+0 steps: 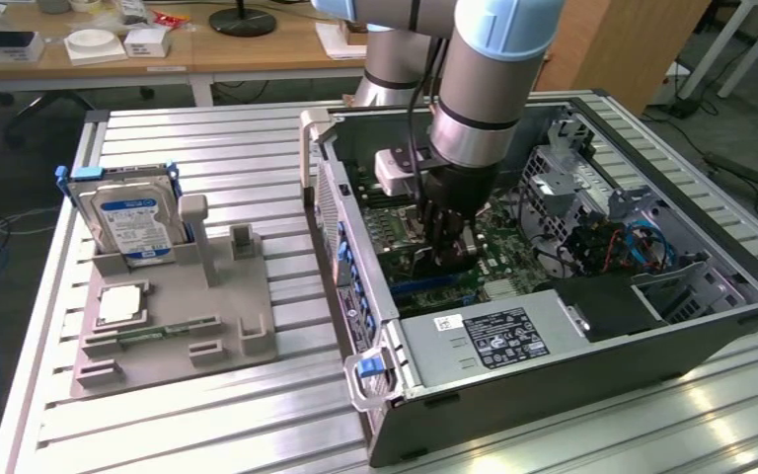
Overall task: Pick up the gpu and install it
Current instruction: 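Insert the gpu into the slot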
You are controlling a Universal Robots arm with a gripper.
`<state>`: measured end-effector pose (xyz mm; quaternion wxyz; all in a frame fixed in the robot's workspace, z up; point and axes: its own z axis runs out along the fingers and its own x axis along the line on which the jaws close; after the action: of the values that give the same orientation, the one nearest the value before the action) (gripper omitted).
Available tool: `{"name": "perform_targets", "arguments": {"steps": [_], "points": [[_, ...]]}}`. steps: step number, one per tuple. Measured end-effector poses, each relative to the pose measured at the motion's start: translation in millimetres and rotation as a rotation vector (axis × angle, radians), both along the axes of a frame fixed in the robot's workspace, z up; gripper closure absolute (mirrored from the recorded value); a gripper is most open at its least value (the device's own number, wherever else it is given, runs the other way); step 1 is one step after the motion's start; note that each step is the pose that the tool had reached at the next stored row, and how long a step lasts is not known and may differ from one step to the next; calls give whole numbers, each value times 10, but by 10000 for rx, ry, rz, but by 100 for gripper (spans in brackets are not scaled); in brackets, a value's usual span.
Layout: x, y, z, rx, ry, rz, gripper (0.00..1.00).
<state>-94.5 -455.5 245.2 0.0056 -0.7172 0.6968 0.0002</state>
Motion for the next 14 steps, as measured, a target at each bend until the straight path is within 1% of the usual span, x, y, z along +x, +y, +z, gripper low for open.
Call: {"name": "perform_targets", "arguments": {"steps": [6, 14], "points": [[-2, 0, 2, -3, 3, -11, 73], [-2, 0, 1, -3, 4, -178, 73]]}}
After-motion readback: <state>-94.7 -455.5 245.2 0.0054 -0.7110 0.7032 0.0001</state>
